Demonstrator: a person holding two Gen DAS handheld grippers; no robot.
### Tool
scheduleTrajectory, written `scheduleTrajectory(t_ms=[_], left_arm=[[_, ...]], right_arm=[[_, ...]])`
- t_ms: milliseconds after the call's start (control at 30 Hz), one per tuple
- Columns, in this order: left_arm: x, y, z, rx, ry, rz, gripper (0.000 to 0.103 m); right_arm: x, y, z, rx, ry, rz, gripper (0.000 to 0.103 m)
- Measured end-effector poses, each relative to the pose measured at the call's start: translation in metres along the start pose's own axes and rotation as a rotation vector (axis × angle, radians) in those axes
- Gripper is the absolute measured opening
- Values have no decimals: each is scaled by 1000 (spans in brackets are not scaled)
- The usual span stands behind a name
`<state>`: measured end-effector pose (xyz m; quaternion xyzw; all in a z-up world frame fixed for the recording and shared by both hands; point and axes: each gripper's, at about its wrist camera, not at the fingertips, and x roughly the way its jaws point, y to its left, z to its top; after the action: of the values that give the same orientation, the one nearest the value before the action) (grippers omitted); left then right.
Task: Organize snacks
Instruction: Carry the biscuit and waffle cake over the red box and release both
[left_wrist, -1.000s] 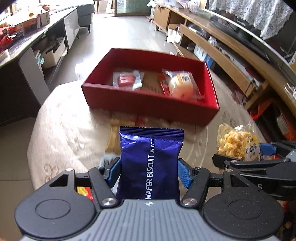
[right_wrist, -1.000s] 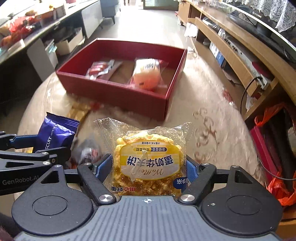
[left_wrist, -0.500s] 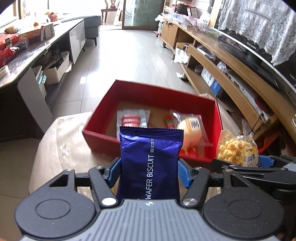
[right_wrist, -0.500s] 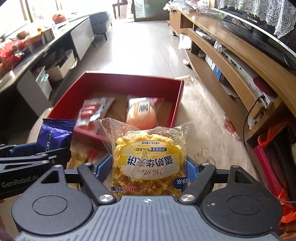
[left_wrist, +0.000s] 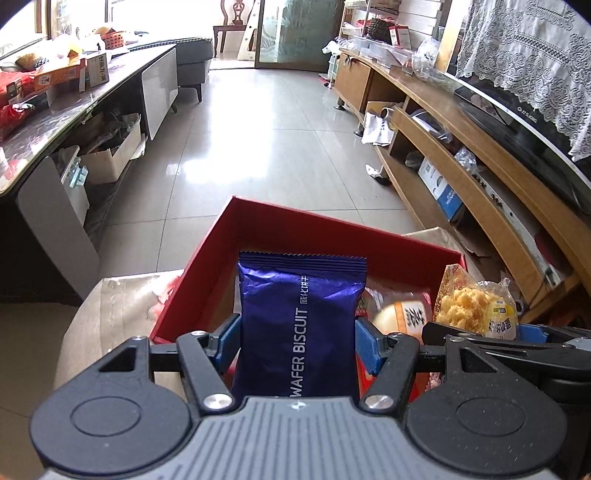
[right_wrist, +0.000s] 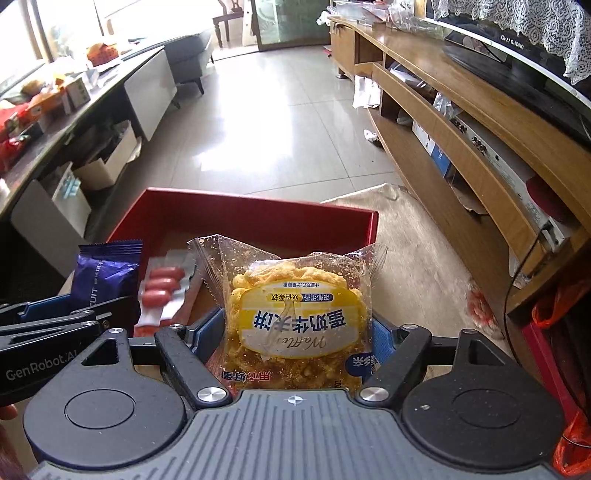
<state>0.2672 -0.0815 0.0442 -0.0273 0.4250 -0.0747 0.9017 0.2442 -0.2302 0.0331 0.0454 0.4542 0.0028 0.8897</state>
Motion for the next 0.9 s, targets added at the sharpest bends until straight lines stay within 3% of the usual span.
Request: scheduleTrajectory(t_ms=[500, 900], left_arm=[[57, 7, 11, -21, 33, 31, 59], [77, 18, 16, -68, 57, 18, 59]], right_arm=[[45, 2, 12, -5, 3, -28, 83], [57, 7, 18, -24, -37, -51, 84]])
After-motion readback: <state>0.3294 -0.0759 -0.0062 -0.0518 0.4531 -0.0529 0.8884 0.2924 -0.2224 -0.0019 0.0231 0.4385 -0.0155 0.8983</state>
